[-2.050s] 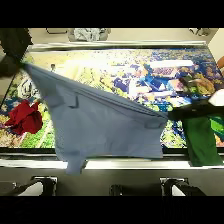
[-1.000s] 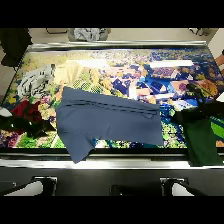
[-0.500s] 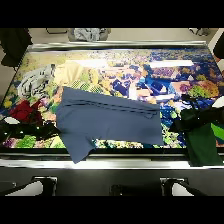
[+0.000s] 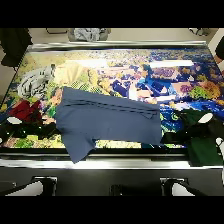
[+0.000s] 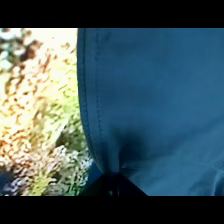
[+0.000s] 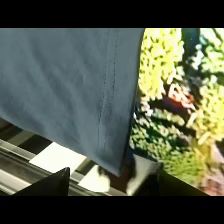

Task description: Fold the shirts.

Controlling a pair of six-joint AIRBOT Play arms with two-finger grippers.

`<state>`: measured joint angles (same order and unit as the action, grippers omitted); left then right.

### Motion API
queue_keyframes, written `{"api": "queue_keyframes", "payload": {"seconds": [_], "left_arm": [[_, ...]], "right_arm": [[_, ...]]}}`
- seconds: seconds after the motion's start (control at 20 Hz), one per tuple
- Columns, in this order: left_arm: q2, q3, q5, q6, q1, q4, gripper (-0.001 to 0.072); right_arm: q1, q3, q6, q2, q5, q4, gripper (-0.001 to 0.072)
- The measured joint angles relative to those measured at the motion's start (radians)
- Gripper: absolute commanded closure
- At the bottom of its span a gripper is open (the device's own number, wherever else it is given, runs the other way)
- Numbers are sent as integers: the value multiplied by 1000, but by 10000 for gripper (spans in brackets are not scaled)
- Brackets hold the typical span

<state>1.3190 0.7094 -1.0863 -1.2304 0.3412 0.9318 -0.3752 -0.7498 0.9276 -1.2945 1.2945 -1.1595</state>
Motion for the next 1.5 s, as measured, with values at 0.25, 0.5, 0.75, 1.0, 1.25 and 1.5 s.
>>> {"api": "queue_keyframes", "payload": {"seconds": [0.25,0.5,0.75,1.0,1.25,1.5], "left_arm": [[-3,2,-6,0,-10,-5,674],[-60,58,-28,2,-12,-4,677],[-299,376,-51,-19,-13,-8,677],[-547,853,16,-106,-13,46,676],[-714,1046,45,-224,-12,138,676],[-745,1083,-5,-262,-12,167,676]], "right_arm": [[-1,64,3,-30,-92,84,667],[2,11,-23,-13,-195,91,670],[-1,-304,-86,192,-121,124,669],[0,-764,-90,475,-157,59,669],[0,-989,-16,649,-90,-79,669],[0,-1049,4,683,9,-145,670]]}}
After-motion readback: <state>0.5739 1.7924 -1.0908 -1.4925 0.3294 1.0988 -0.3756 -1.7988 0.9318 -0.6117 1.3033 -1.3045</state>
